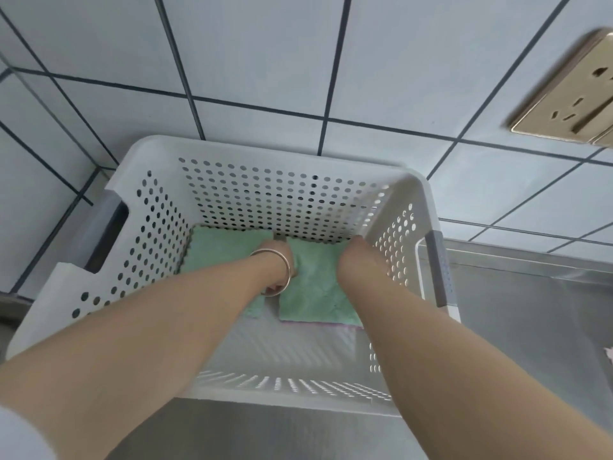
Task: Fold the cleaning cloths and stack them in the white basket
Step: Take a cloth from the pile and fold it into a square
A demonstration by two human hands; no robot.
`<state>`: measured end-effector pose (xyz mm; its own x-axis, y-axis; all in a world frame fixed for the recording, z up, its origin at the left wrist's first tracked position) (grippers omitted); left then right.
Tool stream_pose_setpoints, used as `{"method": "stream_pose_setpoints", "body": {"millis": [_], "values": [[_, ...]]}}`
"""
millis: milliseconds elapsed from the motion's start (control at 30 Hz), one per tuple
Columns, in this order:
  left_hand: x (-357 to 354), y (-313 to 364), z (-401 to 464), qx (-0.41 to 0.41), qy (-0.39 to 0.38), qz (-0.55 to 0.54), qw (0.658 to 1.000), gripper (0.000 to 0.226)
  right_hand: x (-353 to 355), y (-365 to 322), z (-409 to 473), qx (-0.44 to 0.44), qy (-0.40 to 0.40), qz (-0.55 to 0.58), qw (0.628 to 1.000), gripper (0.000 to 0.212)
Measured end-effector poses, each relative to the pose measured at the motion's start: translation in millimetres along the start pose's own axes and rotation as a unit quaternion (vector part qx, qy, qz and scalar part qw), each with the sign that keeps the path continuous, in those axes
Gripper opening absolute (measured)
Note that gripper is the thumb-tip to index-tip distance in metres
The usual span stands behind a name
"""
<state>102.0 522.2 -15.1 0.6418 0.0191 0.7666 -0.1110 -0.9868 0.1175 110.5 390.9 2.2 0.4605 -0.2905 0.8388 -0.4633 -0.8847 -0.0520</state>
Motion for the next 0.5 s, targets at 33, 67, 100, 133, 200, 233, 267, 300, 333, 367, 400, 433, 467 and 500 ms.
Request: {"method": "stream_pose_setpoints", "body": {"millis": [33,67,100,133,200,233,267,300,333,367,400,433,467,500], "values": [[-2,-2,2,0.005,0.003,-0.007,1.000,0.038,-1,-1,1,0.006,0.000,0.015,1.000,0.030],[-5,-3,5,0.006,0.016,-0.016,1.000,0.041,-2,-1,2,0.006,0.001,0.029,1.000,0.028],[-6,-4,7,0.011,0.027,-0.028,0.999,0.044,-3,-1,2,0.000,0.005,0.032,0.999,0.028],[-5,-6,7,0.010,0.038,-0.037,0.999,0.047,-2,-4,5,-0.014,0.009,0.014,1.000,0.030],[-3,-6,7,0.003,0.051,-0.026,0.998,0.047,0,-11,7,-0.046,0.008,-0.046,0.998,0.039],[-2,-6,6,-0.005,0.061,-0.005,0.998,0.043,3,-14,6,-0.038,0.003,-0.083,0.996,0.040],[-1,-5,5,-0.016,0.076,0.021,0.997,0.038,4,-18,4,-0.018,-0.005,-0.124,0.992,0.037],[0,-4,3,-0.031,0.102,0.048,0.993,0.032,4,-22,2,0.009,-0.009,-0.173,0.985,0.032],[-1,-3,4,-0.052,0.130,0.068,0.988,0.029,4,-24,-1,0.034,-0.007,-0.222,0.975,0.029],[-2,-1,5,-0.078,0.151,0.082,0.982,0.029,4,-25,-1,0.053,-0.001,-0.253,0.966,0.028],[-5,0,7,-0.106,0.159,0.092,0.977,0.030,3,-25,-2,0.068,0.009,-0.271,0.960,0.027],[-8,2,8,-0.127,0.153,0.093,0.976,0.032,1,-27,-2,0.081,0.026,-0.277,0.957,0.026],[-10,2,9,-0.139,0.147,0.083,0.976,0.033,-1,-29,-3,0.097,0.043,-0.273,0.956,0.025],[-11,3,10,-0.142,0.137,0.071,0.978,0.036,-5,-31,-3,0.111,0.051,-0.261,0.958,0.025]]}}
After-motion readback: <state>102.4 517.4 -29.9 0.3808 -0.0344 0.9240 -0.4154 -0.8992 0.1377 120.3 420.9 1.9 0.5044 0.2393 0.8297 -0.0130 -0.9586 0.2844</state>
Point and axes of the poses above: each hand's wrist, its own z-axis towards the middle knuckle, its own x-axis out of the back of the hand, y = z × x, the point moved 1 cm from there along z, towards the middle knuckle, and after that the axes turned 15 degrees about -x, right-handed, at the moved point
